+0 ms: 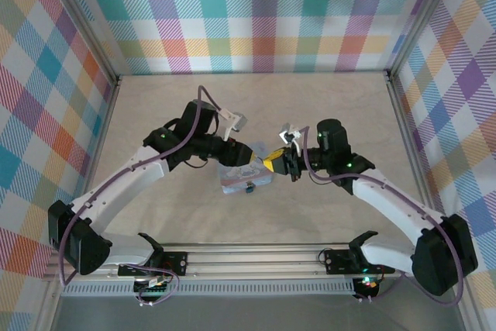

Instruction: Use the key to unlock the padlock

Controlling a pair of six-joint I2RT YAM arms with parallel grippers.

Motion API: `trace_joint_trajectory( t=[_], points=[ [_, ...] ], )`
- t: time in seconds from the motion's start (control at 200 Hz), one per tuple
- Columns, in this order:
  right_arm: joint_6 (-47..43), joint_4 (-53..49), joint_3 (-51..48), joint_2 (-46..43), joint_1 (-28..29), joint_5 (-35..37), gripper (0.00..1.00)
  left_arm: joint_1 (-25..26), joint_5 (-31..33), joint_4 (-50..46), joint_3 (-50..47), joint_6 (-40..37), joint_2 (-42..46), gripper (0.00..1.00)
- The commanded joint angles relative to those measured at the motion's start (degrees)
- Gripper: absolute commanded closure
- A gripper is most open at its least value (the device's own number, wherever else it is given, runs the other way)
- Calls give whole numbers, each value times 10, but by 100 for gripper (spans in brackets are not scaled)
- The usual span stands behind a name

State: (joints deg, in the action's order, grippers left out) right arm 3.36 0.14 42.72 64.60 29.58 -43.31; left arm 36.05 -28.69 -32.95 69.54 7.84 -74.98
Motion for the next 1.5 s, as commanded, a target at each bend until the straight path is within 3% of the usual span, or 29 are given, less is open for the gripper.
trace_joint_trajectory(
  t=[0.0, 0.145, 0.33, 0.405, 0.57, 0.705, 0.89, 1.195, 1.5],
  points=[
    [-29, -51, -16, -31, -1, 109, 99, 5, 144, -9, -15, 49, 21, 42],
    [-24, -71, -35, -65, -1, 228, 99, 5, 247, -17, -50, 141, 20, 23],
    [-19, -87, -47, -80, -2, 300, 99, -13, 324, -65, -66, 213, -21, 0],
    [-16, -90, -49, -80, -1, 307, 99, -29, 315, -71, -72, 224, -40, 0],
    [-10, -84, -56, -78, -1, 306, 99, -63, 184, 21, -125, 213, -58, 0],
    [-9, -81, -55, -72, -1, 301, 99, -78, 143, 66, -136, 196, -85, 2],
    [-8, -83, -53, -66, -1, 295, 99, -97, 130, 99, -139, 186, -125, 7],
    [-12, -95, -50, -52, -2, 270, 99, -108, 130, 117, -108, 104, -181, 28],
    [-6, -95, -50, -32, -1, 256, 99, -108, 98, 104, -4, 31, -273, 26]
  ],
)
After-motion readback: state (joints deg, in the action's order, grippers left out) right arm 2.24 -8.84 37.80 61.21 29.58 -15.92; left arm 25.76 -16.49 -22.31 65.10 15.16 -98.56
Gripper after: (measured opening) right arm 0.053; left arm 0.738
